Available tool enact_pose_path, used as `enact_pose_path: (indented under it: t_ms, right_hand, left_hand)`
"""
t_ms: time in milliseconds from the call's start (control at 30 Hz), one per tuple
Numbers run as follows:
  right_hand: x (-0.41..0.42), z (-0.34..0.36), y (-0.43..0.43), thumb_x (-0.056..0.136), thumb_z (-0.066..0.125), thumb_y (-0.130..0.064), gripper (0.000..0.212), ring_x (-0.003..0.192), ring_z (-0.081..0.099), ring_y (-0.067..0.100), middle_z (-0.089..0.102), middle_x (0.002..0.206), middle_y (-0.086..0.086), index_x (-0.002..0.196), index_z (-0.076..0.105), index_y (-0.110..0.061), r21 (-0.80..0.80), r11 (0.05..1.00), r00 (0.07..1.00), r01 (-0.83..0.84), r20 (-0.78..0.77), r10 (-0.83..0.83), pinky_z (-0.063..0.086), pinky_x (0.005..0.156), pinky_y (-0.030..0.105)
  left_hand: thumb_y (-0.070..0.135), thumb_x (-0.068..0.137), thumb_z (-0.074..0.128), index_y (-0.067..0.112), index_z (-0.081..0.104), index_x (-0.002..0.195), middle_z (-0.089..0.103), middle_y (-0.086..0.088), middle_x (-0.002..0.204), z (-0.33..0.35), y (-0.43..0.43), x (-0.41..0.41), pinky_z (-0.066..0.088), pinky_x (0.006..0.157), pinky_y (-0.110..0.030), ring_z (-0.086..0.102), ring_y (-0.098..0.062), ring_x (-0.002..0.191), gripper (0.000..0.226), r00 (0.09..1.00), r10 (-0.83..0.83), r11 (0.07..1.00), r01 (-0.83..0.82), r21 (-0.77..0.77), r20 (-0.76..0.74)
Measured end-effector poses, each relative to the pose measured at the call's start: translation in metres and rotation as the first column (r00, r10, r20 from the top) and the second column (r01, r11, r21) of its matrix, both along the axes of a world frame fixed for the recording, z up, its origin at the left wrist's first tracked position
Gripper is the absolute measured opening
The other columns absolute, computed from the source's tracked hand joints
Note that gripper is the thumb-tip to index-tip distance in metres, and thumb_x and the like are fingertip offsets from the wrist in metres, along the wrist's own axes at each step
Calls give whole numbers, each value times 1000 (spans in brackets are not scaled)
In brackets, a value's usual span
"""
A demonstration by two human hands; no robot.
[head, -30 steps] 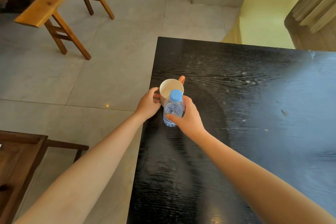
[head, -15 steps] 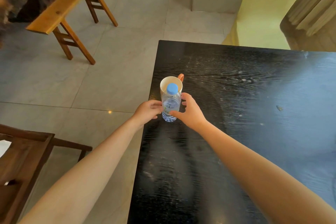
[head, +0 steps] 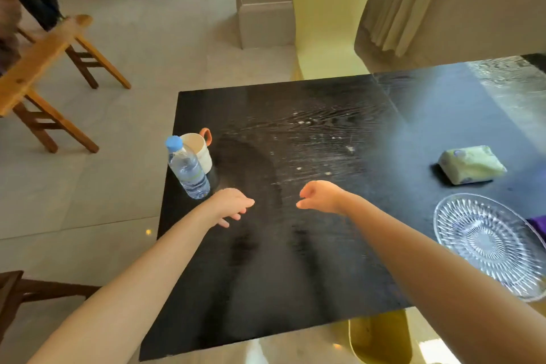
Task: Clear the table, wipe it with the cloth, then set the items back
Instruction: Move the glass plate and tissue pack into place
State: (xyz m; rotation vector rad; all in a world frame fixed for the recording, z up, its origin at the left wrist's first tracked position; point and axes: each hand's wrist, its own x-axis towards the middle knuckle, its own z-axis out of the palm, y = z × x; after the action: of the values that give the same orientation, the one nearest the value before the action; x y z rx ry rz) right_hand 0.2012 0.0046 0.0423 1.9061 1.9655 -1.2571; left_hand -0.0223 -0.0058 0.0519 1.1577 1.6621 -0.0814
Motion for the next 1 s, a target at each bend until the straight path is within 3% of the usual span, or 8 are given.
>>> enact_pose_path:
  t_ms: [200, 333, 533, 733, 867, 1000]
  right_hand:
    - [135, 14, -62, 87, 60, -34, 43, 119, 53, 28, 61, 125, 11, 119, 59, -6, 52, 998, 992, 38, 122, -44, 42, 98, 33]
    - [234, 33, -107, 95, 45, -29, 42, 113, 55, 34, 59, 119, 23, 115, 58, 5, 72, 976, 972, 205, 104, -212, 44, 89, 39]
    - [348, 50, -175, 92, 54, -33, 40, 109, 59, 29, 63, 120, 15, 116, 62, -3, 138, 964, 926, 229, 275, -259, 44, 91, 33]
    - [408, 31, -215, 87, 60, -32, 35, 89, 58, 25, 67, 109, 15, 106, 63, -3, 219, 871, 843, 439, 234, -484, 35, 69, 25]
    - [430, 3, -234, 86, 61, -28, 33, 94, 61, 29, 68, 108, 16, 105, 62, -1, 162, 792, 768, 588, 196, -610, 49, 80, 35]
    - [445, -15, -236, 86, 61, -25, 39, 105, 59, 32, 63, 116, 17, 116, 54, -3, 206, 634, 610, 745, 174, -773, 47, 83, 36]
  left_hand:
    - [35, 95, 47, 12, 43, 136, 56, -5, 133, 16, -25, 155, 51, 89, -39, 58, -20, 114, 46, 974, -225, 974, 226, 13, -19]
    - [34, 94, 49, 10, 45, 133, 58, -8, 130, 28, -47, 257, 52, 89, -42, 60, -21, 110, 45, 953, -296, 955, 293, 50, 69]
    - [30, 94, 51, 9, 44, 135, 57, -11, 131, 25, -81, 374, 51, 92, -43, 60, -24, 112, 47, 919, -367, 930, 367, 29, 146]
    - [28, 93, 52, 7, 42, 136, 56, -12, 131, 14, -74, 455, 50, 88, -44, 59, -26, 111, 49, 868, -490, 872, 489, 36, 85]
    - [28, 93, 50, 6, 43, 134, 57, -12, 126, -13, -63, 491, 51, 82, -42, 59, -24, 103, 47, 819, -573, 819, 573, 3, 44]
    - [31, 88, 57, 6, 43, 134, 53, -13, 129, -26, -22, 520, 54, 81, -40, 57, -28, 108, 55, 797, -602, 785, 603, 143, -59]
